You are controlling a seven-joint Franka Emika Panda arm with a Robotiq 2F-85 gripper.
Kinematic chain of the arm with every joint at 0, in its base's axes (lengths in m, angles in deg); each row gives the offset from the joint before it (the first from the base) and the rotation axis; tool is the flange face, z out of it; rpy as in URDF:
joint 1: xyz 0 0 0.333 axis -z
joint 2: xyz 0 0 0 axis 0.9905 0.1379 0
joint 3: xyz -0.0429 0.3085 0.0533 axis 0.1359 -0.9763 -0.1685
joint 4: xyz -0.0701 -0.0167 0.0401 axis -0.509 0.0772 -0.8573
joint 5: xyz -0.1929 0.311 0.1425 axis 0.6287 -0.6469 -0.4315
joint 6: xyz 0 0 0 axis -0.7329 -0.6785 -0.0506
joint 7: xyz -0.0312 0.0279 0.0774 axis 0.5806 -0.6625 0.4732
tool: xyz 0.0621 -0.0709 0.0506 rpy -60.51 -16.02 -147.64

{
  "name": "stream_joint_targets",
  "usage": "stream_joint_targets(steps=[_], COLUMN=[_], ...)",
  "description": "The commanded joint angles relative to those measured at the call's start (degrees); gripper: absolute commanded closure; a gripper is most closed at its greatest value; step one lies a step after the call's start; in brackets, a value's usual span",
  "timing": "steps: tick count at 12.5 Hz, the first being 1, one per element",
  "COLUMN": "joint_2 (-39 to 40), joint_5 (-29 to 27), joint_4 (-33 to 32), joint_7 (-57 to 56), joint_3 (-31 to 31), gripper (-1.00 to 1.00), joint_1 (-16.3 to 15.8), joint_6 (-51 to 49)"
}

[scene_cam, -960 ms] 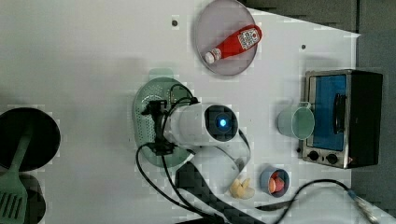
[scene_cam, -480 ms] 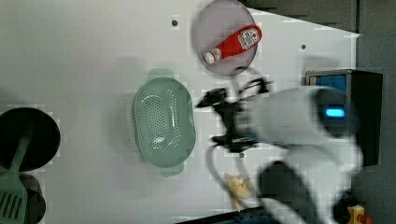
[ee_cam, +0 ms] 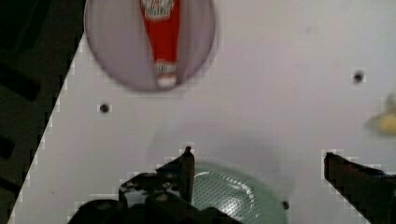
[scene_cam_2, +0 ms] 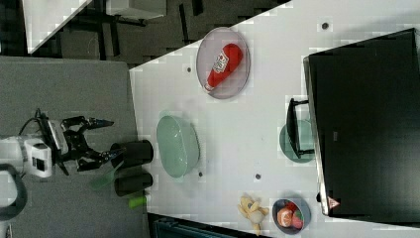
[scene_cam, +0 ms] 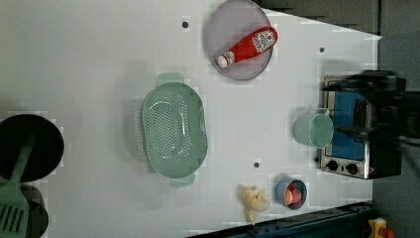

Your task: Drag strainer right to left.

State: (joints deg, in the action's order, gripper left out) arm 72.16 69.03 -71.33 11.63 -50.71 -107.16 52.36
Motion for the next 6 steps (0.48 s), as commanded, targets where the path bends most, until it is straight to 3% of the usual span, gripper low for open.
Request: stream_joint_targets(steps=[1,6], joint_2=[-0.7,-5.1], joint_5=[0.1,4.4], joint_4=[-1.6,-1.6], joint_7=[-15.5,-29.3], joint_3=[6.9,14.6], gripper=[-1.00,-1.00], joint_1=[4.6,5.0], joint_6=[-3.2,-7.2])
